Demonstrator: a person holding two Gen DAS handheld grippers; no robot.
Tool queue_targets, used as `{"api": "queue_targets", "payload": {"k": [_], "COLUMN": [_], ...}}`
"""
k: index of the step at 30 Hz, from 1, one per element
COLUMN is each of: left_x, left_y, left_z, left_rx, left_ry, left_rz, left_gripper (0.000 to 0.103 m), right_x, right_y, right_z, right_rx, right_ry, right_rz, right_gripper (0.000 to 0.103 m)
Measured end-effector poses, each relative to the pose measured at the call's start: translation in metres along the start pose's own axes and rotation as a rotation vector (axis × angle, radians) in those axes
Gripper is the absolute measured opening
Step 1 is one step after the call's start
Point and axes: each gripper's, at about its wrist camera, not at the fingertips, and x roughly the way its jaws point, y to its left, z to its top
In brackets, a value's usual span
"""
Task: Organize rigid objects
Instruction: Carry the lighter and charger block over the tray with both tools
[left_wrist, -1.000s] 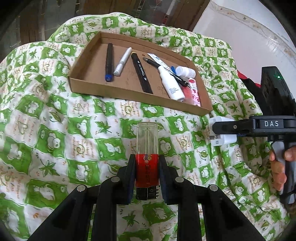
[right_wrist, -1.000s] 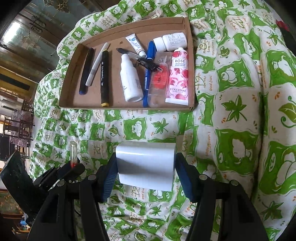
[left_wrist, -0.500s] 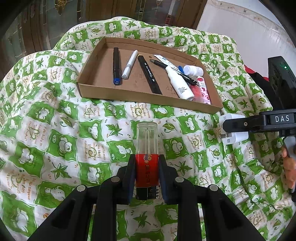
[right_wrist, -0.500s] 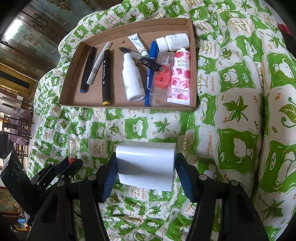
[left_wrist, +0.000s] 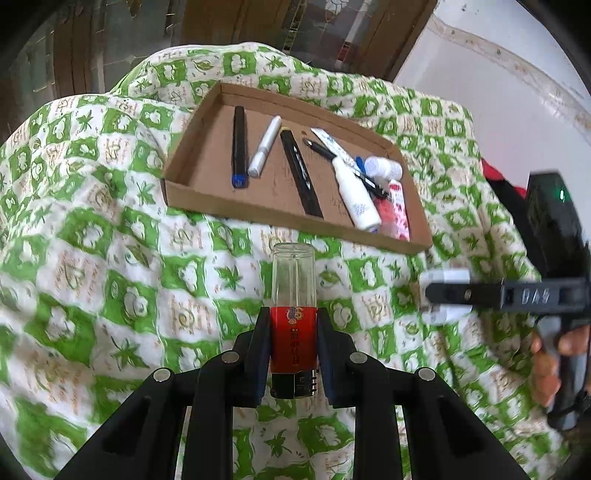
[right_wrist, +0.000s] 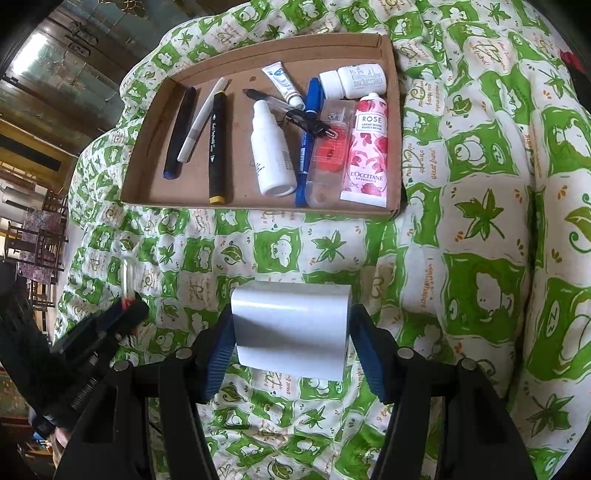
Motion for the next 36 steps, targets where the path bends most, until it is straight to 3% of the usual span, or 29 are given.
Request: {"api": "queue_targets", "payload": {"k": [9, 18, 36], "left_x": [-0.002, 0.026, 0.082], "left_y": [0.005, 0.022, 0.054], "left_z": [0.047, 0.093, 0.133], "left_rx": [0.002, -0.010, -0.046], "left_ry": [-0.032, -0.034, 0.016], "left_rz": [0.009, 0.079, 0.179], "left_gripper": [0.023, 0.023, 0.023], "right_x": [0.000, 0.001, 0.009], "right_y": [0.005, 0.013, 0.016], "right_z": [0.000, -0.001, 0.005], "right_rx": [-0.015, -0.045, -0.068], "right_ry": [0.001, 0.006, 0.034], "right_rz": [0.008, 0.019, 0.041], "right_gripper": [0.060, 0.060, 0.060]}}
